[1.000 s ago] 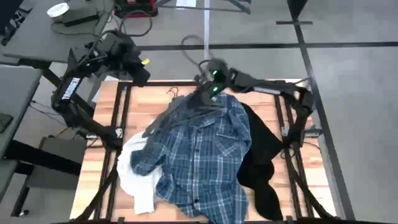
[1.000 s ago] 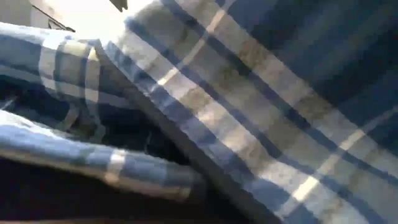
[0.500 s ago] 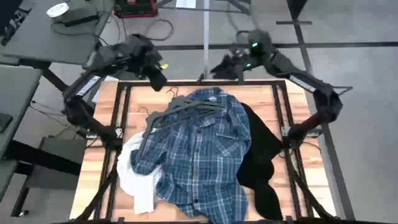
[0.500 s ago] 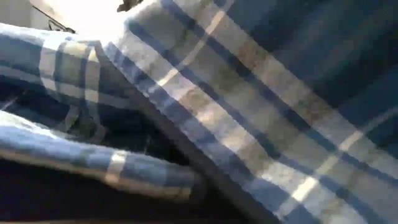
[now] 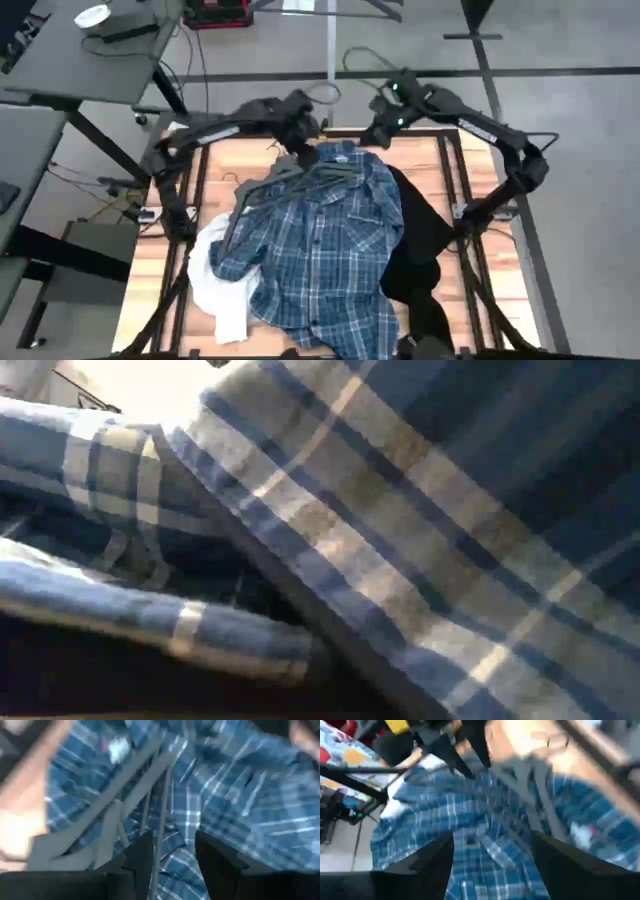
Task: Hang clothes
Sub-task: Hang the blue long sleeve polo on the rack
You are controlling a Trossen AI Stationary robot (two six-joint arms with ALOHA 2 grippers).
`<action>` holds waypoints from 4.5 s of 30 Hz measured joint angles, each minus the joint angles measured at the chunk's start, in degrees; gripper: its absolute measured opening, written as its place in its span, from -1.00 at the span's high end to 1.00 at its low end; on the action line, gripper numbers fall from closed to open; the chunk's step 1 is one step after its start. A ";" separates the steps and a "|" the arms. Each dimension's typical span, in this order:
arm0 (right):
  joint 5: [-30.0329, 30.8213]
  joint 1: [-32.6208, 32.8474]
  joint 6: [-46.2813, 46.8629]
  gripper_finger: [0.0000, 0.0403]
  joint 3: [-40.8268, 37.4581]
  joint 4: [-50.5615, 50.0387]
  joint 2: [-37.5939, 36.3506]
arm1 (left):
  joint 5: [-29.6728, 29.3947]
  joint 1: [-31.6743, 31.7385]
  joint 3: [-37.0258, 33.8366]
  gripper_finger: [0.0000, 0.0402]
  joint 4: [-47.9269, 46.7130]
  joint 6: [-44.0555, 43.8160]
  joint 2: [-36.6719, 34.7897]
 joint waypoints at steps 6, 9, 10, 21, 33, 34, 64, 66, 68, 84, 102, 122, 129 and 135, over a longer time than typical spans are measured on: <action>5.03 5.40 10.27 -0.22 -15.93 16.00 -2.66 | 0.00 -1.77 0.00 0.37 1.54 6.98 6.62; 8.95 8.84 12.87 -0.22 -18.79 20.38 -2.55 | 0.08 -2.26 0.01 0.37 2.20 7.91 8.86; 11.46 9.88 13.01 -0.22 -19.36 21.57 -2.53 | 0.07 -2.26 0.02 0.37 2.49 8.04 9.61; 20.36 14.24 14.13 -0.22 -25.33 26.20 -2.51 | -2.75 0.21 0.08 0.37 1.80 8.13 15.32; 24.37 15.93 15.93 -0.22 -35.13 24.07 -2.48 | -11.48 4.53 0.11 0.37 -9.46 11.81 14.62; 24.36 15.94 15.60 -0.22 -35.83 22.98 -2.48 | -11.65 4.91 0.11 0.37 -10.39 12.02 14.62; 23.93 16.18 10.60 -0.22 -38.75 7.14 -8.23 | -8.55 10.50 -15.33 0.37 -5.77 9.75 -0.96; 23.99 16.19 10.92 -0.22 -38.75 7.54 -8.21 | -6.75 10.50 -17.98 0.37 -2.43 6.50 -1.50; 24.01 16.18 11.50 -0.22 -38.75 7.70 -8.21 | -6.15 10.50 -19.85 0.37 0.32 3.51 -1.60; 24.30 16.90 12.08 -0.22 -38.68 7.96 -8.21 | -28.57 12.24 -21.41 0.37 -6.95 2.63 -1.49; 24.27 16.40 11.97 -0.22 -33.55 9.03 -8.93 | -26.60 6.80 -14.70 0.37 -5.45 -1.57 -16.15; 24.03 16.03 6.97 -0.22 -32.32 16.00 -9.02 | -7.34 -7.68 -28.84 0.37 -28.53 9.92 -35.67; 23.99 16.18 7.80 -0.22 -32.30 15.80 -9.03 | -10.55 -11.39 -40.84 0.39 -18.12 15.67 -39.34; 23.99 16.19 7.59 -0.22 -32.30 15.96 -9.04 | -12.13 -11.51 -45.20 0.40 -12.50 25.45 -38.17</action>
